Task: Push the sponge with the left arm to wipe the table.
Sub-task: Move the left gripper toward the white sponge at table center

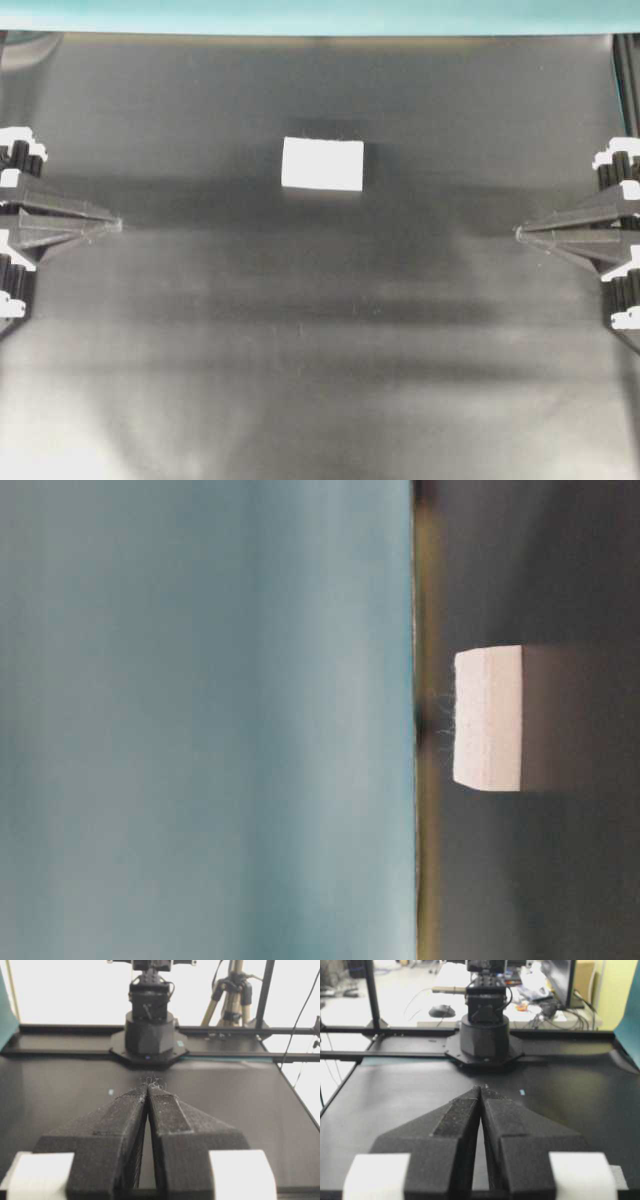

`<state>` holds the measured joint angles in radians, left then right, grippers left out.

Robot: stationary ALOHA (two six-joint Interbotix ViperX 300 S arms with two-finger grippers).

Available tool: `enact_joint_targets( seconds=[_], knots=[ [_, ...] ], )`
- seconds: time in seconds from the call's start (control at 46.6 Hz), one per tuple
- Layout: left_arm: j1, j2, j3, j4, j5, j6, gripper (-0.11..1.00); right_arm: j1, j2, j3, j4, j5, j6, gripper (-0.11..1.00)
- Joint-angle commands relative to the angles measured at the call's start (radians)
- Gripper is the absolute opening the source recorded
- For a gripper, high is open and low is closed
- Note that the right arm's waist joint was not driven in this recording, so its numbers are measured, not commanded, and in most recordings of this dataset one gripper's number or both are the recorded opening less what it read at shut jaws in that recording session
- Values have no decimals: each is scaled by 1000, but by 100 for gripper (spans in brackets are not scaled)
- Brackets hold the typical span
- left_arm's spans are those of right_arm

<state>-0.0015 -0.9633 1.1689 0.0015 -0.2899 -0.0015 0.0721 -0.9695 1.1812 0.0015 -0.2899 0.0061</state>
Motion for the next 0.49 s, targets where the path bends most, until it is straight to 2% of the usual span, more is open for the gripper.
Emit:
enact_joint_targets(
  seconds=[0.0,0.043,0.193,0.214,0.236,0.386,0.472],
  knots=[
    [2,49,12,41,-2,-17,5,0,8,-6,0,-8,-5,3],
    [0,74,15,43,2,-21,7,0,5,6,0,-5,-12,6],
    [3,184,-5,43,-29,-54,50,0,-2,28,3,26,-3,48],
    [3,209,-15,43,-44,-63,53,0,-3,29,5,29,-3,52],
    [5,225,-21,43,-58,-69,52,0,-3,31,5,31,-3,51],
    [37,376,-91,43,-114,-107,16,0,-12,41,5,44,-3,15],
    [74,482,-149,41,-115,-123,3,0,-17,49,5,54,-3,2]
  ],
)
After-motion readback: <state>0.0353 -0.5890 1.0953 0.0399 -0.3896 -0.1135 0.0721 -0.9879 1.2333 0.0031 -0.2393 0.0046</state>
